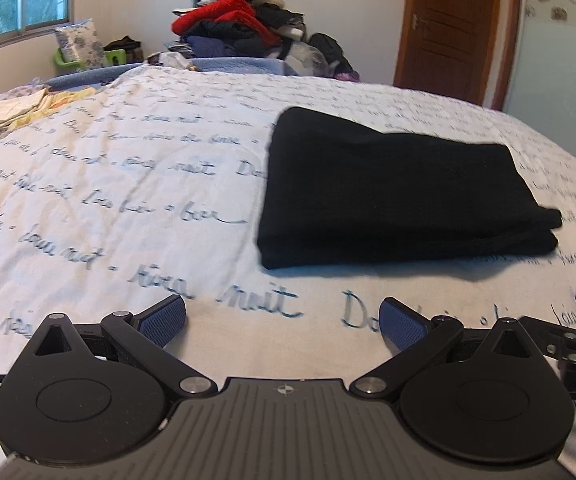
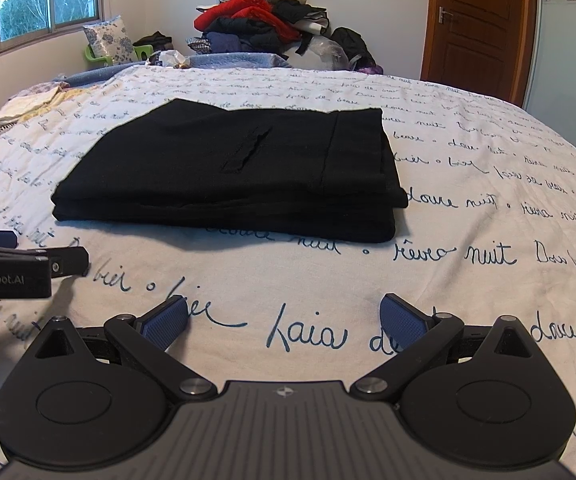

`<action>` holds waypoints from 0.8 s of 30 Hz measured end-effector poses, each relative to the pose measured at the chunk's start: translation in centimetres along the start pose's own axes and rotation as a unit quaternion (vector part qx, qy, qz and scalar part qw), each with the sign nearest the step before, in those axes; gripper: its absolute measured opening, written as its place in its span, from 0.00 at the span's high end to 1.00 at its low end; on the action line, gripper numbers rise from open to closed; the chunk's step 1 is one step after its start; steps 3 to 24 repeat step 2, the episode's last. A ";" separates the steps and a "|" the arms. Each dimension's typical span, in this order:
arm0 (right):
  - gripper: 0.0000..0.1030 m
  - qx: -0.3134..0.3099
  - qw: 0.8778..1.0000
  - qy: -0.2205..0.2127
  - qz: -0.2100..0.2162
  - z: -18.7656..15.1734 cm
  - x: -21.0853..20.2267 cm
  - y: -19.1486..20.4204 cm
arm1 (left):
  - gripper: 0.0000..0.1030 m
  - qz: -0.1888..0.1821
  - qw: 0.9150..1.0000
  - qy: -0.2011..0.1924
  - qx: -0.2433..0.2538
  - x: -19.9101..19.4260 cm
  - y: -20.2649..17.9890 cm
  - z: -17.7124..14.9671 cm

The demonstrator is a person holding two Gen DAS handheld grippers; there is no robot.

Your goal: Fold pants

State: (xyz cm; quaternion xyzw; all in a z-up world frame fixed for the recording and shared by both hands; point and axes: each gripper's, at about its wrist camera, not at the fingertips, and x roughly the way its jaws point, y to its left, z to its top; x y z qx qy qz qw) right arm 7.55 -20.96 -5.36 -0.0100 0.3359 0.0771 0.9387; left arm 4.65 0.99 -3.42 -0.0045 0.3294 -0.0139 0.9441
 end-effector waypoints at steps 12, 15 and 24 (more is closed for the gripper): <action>0.00 -0.016 0.999 -0.007 0.029 0.8 -0.8 0.2 | 0.00 0.014 1.000 -0.009 -0.010 -0.7 1.6 0.6; 0.00 -0.016 0.999 -0.007 0.029 0.8 -0.8 0.2 | 0.00 0.014 1.000 -0.009 -0.010 -0.7 1.6 0.6; 0.00 -0.016 0.999 -0.007 0.029 0.8 -0.8 0.2 | 0.00 0.014 1.000 -0.009 -0.010 -0.7 1.6 0.6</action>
